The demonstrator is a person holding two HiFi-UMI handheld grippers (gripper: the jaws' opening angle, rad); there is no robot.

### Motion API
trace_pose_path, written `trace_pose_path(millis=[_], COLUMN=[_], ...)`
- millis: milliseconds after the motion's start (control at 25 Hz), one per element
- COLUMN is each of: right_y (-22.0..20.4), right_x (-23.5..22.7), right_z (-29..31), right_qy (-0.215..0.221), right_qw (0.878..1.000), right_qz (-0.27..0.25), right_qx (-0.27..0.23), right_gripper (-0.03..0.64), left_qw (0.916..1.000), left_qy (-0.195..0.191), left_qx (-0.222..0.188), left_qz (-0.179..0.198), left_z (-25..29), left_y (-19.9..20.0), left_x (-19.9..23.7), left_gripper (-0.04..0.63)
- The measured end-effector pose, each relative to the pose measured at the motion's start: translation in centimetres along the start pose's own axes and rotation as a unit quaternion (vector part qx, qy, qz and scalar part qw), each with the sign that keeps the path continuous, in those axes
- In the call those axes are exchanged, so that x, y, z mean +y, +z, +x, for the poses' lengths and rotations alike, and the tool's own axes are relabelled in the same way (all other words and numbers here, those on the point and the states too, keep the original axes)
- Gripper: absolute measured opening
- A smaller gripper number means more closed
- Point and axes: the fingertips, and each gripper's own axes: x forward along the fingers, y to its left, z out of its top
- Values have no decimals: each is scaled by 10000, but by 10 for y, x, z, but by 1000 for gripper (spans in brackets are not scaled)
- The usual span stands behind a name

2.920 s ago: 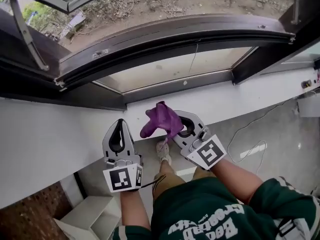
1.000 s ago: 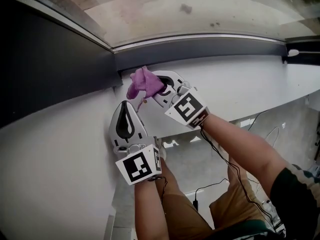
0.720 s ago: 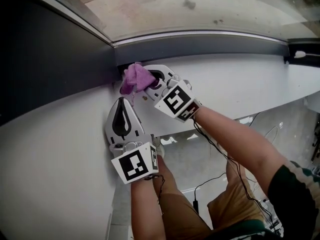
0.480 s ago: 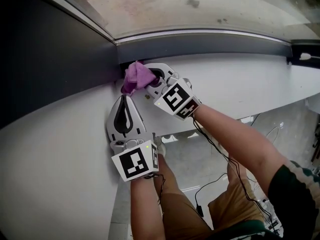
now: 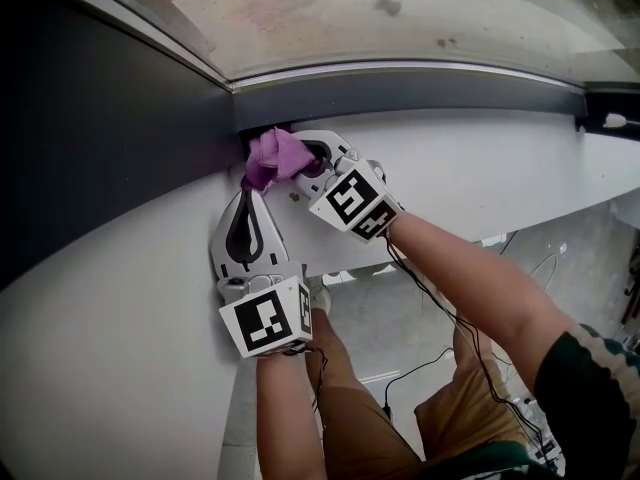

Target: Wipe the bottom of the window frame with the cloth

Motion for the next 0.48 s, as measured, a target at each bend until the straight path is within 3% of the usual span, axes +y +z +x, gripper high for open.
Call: trace_pose_path(millis=[480], right_y=[-3], right_x=[-4], right_z=[-7], right_qy=[-192], right_qw=[9997], right_qz=[0], right_qx=[156], right_gripper=[87], left_qw=[9999], left_qy=[-128], left_qx=[40], left_qz=[94], left_z=[-3], left_y=[0], left_x=[2], left_gripper=[9])
